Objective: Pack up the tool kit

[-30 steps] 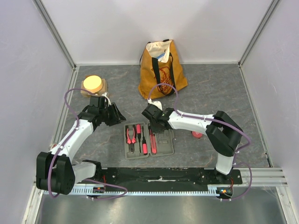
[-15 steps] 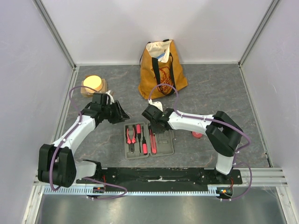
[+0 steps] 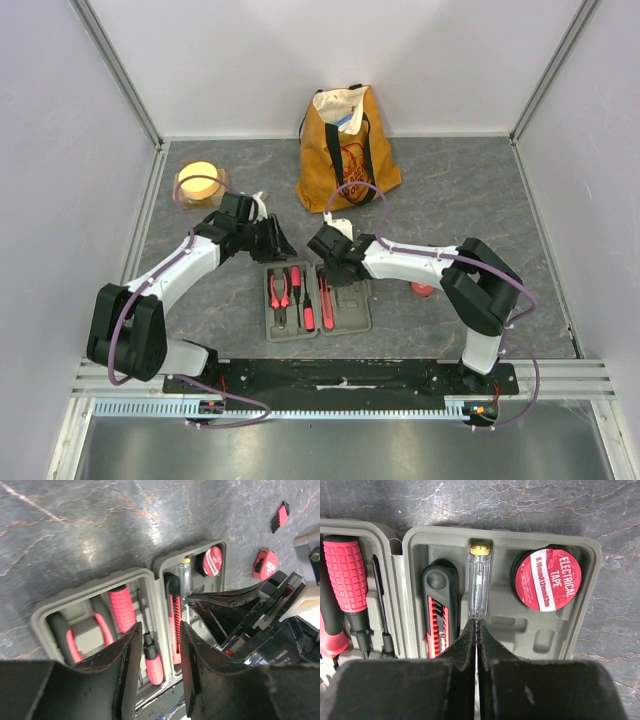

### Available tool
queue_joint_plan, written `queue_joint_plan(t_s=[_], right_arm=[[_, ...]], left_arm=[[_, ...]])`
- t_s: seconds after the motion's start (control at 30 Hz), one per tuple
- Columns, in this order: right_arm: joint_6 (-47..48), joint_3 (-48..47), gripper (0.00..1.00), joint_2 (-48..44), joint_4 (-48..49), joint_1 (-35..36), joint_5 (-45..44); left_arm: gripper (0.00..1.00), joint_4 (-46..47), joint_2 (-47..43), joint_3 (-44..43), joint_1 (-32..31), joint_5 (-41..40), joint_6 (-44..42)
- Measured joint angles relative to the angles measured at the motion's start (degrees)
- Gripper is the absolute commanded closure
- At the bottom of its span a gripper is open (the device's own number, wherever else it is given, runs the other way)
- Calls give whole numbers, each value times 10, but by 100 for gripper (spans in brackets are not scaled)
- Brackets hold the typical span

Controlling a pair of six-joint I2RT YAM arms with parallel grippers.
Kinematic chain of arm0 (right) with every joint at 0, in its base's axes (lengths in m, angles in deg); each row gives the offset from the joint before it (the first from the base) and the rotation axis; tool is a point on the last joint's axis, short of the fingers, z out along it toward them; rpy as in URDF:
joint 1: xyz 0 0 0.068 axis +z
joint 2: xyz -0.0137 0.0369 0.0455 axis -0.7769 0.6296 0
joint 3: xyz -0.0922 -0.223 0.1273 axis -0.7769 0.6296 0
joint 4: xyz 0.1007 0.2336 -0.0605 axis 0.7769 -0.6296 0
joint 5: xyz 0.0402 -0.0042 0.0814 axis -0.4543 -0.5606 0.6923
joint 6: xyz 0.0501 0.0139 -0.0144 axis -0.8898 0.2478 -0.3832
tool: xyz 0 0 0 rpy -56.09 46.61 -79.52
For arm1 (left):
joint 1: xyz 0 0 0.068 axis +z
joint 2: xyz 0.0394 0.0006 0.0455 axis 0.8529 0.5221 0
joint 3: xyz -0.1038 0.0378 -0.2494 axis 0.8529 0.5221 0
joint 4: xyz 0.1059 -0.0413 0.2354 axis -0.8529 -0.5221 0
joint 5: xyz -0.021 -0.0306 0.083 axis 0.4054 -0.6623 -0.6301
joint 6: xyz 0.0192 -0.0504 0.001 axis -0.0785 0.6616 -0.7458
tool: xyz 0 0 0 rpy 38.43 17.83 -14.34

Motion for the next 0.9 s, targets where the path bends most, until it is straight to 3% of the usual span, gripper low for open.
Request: queue_joint_plan(t_s=[0.23, 0.53, 0.73, 0.9], right_arm=[[-10, 10, 95, -6, 23, 0, 3], [-20, -76, 68, -11, -30, -2, -56], [-38, -96, 43, -90, -61, -29, -132], [-68, -23, 15, -195, -100, -99, -184]], left_arm=[[59, 3, 33, -31, -30, 6, 4], [57, -18, 21, -61, -30, -30, 4], [54, -32, -29, -60, -30, -67, 4], [53, -31, -75, -38, -30, -87, 3]])
